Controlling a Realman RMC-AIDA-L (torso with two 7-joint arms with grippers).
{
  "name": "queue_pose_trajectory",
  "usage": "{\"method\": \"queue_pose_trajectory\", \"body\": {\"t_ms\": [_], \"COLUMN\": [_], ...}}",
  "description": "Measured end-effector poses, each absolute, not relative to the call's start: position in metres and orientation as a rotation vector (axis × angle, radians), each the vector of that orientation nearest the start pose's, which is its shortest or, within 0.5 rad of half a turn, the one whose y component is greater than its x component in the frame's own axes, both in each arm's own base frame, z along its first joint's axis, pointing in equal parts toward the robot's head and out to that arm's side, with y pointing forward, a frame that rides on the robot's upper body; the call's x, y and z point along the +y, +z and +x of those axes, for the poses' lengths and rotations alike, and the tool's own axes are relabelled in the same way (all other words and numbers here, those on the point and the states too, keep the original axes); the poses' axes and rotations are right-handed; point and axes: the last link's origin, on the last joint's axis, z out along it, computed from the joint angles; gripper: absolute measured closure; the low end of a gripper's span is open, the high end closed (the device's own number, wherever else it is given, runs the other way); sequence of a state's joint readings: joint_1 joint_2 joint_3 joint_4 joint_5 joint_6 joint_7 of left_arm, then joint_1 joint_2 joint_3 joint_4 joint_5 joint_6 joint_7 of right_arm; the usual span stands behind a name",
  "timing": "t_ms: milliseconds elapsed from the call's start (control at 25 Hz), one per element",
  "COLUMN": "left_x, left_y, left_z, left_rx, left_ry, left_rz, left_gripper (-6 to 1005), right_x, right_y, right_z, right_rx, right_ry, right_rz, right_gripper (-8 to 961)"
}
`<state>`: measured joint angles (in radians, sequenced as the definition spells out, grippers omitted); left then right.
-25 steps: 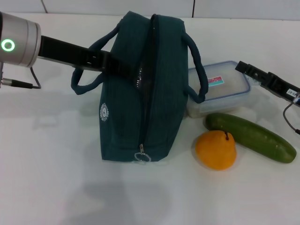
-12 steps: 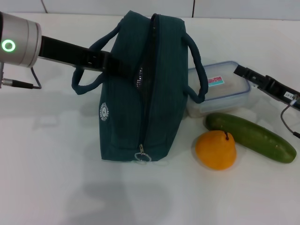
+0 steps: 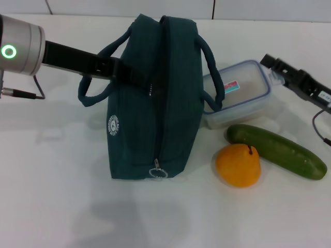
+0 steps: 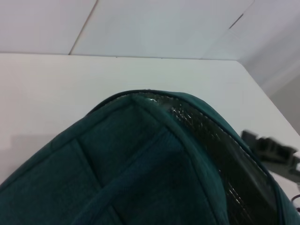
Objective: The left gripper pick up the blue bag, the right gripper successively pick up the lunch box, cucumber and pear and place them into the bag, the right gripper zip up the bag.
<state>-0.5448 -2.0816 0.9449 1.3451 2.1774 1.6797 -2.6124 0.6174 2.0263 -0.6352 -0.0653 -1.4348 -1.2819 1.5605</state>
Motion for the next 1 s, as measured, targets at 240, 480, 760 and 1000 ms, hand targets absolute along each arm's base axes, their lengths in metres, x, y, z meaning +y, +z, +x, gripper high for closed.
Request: {"method": "queue_pose_trajectory", "body": {"t_ms": [240, 480, 760, 1000], "left_x": [0.349, 0.349, 0.350, 0.350], "left_y": [0.059, 0.059, 0.060, 0.059], "left_z": [-0.179, -0.178, -0.178, -0.177], "left_rx": [-1.425, -1.423, -1.418, -1.418], "left_ry": [-0.322, -0.320, -0.315, -0.319], "left_rz": [-2.547, -2.549, -2.549, -2.553], "left_gripper": [965, 965, 964, 964], "right_x": [0.353, 0.362, 0.366, 0.364], "right_y": [-0.024, -0.031, -0.040, -0.042], "right_z": [0.276, 0.264, 0.268, 0.284], "right_rx": [1.541, 1.534, 1.548, 1.568], "right_ry": [1.365, 1.333, 1.234, 1.157], "right_rz": [-1.927, -1.978, -1.977, -1.925], "right_gripper": [187, 230, 249, 263]}}
